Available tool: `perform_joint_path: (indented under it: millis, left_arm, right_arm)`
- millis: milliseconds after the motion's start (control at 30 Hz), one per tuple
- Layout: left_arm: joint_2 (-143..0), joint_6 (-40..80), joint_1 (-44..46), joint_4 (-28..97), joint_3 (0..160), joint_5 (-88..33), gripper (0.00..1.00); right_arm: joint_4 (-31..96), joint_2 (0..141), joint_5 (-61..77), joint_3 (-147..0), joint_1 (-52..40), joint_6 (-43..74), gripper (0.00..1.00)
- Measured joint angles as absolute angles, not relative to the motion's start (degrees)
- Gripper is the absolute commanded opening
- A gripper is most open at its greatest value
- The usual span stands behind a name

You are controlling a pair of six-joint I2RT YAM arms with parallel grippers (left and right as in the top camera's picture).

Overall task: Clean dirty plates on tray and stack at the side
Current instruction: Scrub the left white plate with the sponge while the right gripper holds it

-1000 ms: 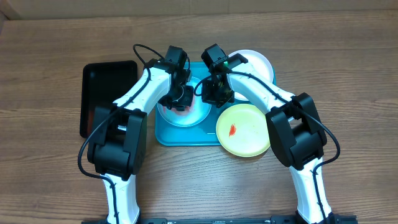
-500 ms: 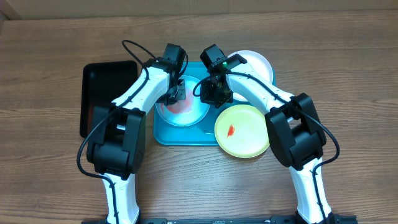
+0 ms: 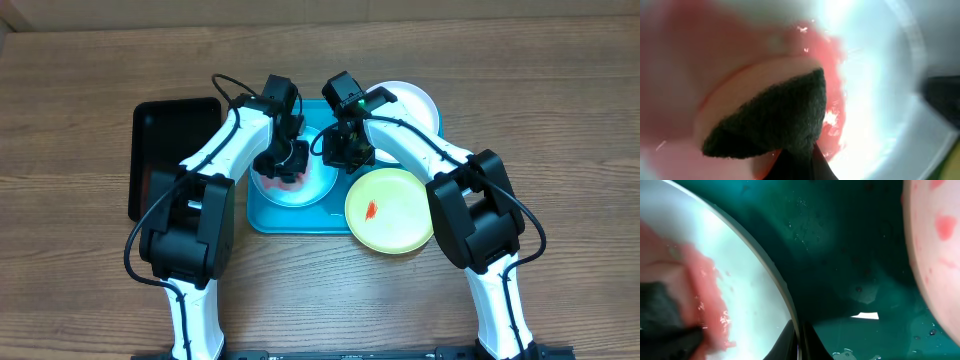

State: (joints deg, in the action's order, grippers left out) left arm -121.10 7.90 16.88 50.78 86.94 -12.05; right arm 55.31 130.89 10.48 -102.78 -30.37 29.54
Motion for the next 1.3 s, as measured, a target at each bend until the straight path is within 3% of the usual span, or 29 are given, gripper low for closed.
perform_joint_path:
  millis: [133, 267, 533, 800, 1033, 1300]
  left_arm:
    - [-121.14, 7.6, 16.4, 46.57, 86.59, -14.57, 0.04]
    - [-121.16, 12.47, 16.1, 44.51, 86.61, -9.21, 0.04]
    - [-121.14, 17.08, 16.16, 50.7, 87.29, 0.25, 0.04]
    - [-121.14, 5.21, 16.47, 57.1, 87.46, -7.92, 0.04]
    - [-121.19, 2.72, 15.94, 48.66, 86.52, -15.64, 0.04]
    - [-121.21, 17.96, 15.05, 40.95, 86.5, 3.03, 0.04]
  right_arm:
    - [55.27, 130.89, 10.48, -102.78, -30.37, 29.54, 0.04]
    - [54.74, 130.89, 10.79, -102.78, -30.41, 29.61, 0.04]
    - [54.63, 130.89, 11.33, -102.74, -30.55, 29.8, 0.04]
    - [55.09, 130.89, 11.62, -102.74, -30.74, 29.56, 0.04]
    - [55.02, 130.89, 11.57, -102.74, -30.76, 29.61, 0.04]
    - [54.76, 130.89, 11.57, -102.74, -30.74, 29.76, 0.04]
